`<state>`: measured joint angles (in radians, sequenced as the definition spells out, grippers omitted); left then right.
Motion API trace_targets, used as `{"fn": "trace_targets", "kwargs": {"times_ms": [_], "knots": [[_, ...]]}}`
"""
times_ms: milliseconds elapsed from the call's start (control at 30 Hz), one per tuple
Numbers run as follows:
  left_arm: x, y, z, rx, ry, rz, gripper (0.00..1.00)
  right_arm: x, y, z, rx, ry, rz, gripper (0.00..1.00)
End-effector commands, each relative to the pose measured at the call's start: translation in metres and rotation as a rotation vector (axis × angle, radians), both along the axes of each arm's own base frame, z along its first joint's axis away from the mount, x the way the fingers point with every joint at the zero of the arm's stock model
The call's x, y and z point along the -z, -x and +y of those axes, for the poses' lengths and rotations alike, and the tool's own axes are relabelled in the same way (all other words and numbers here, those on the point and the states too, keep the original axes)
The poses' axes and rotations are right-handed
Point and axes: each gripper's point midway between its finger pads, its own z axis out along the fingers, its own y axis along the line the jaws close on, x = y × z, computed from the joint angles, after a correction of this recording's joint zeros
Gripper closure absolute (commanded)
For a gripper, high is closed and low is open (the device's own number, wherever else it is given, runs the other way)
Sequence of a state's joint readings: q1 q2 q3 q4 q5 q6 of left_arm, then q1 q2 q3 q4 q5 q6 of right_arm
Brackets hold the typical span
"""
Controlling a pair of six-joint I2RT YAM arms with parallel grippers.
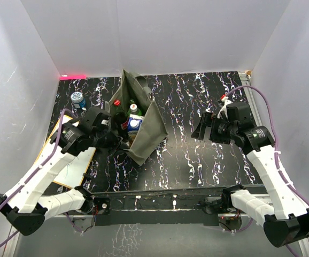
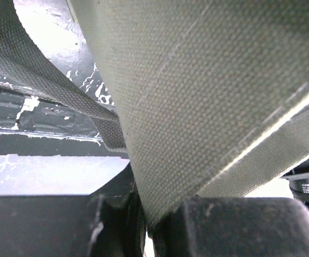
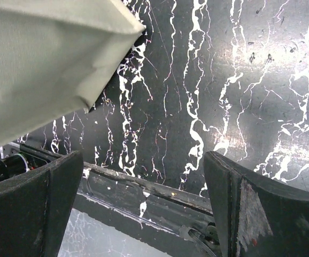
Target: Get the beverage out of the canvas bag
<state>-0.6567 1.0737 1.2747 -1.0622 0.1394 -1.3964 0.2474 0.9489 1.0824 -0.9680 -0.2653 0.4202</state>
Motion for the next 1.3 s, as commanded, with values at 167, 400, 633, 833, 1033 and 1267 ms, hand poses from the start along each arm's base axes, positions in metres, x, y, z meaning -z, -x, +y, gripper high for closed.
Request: {"fn": "trace_targets", "kwargs": {"times_ms": [167, 400, 633, 833, 1033, 1267], "knots": [[-0.013, 0.033, -0.002, 0.063, 0.091, 0.036, 0.95, -0.01, -0.023, 0.015, -0.033, -0.048, -0.043, 0.02], [-0.006, 0.008, -0.012, 0.1, 0.032, -0.013, 0.8, -0.027, -0.04, 0.024, -0.066, -0.059, -0.061, 0.02], [-0.009, -0.023, 0.002, 0.098, 0.004, -0.071, 0.51, -0.074, -0.064, 0.048, -0.17, -0.059, -0.175, 0.02], [-0.016, -0.045, 0.016, 0.16, 0.004, -0.095, 0.36, -0.131, -0.08, 0.091, -0.338, -0.022, -0.36, 0.02], [-0.04, -0.056, 0.03, 0.256, -0.098, -0.202, 0.22, -0.169, -0.086, 0.136, -0.478, 0.035, -0.491, 0.02], [-0.034, -0.045, 0.046, 0.339, -0.197, -0.2, 0.23, -0.175, -0.066, 0.212, -0.704, 0.082, -0.605, 0.02]]}}
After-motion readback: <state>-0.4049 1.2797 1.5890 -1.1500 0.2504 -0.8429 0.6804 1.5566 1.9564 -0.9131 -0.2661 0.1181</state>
